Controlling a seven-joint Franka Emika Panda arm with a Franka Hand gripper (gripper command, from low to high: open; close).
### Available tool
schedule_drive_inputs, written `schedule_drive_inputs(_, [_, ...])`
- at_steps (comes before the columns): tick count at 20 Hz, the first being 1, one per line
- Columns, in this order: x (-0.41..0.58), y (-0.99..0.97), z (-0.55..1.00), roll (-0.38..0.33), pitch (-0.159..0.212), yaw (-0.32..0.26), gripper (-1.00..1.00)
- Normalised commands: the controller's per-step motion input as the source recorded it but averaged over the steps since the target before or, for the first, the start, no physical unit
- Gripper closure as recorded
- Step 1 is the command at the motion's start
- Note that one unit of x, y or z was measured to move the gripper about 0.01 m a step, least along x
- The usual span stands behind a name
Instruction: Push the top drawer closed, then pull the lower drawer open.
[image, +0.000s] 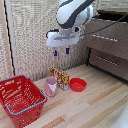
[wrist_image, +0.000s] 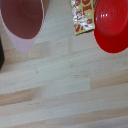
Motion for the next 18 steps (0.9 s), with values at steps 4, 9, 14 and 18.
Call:
schedule_drive_inputs(4, [-0.244, -0.01, -0.02, -0.090, -0.034, 0.143, -1.00])
schedule_drive_inputs(9, [-0.224, -0.17, 0.06, -0.155, -0.050, 0.172, -1.00])
schedule_drive_inputs(14, [-0.161, -0.15, 0.16, -0.219, -0.048, 0.156, -1.00])
schedule_drive_inputs(18, [-0.099, -0.13, 0.13, -0.268, -0.033, 0.139, -1.00])
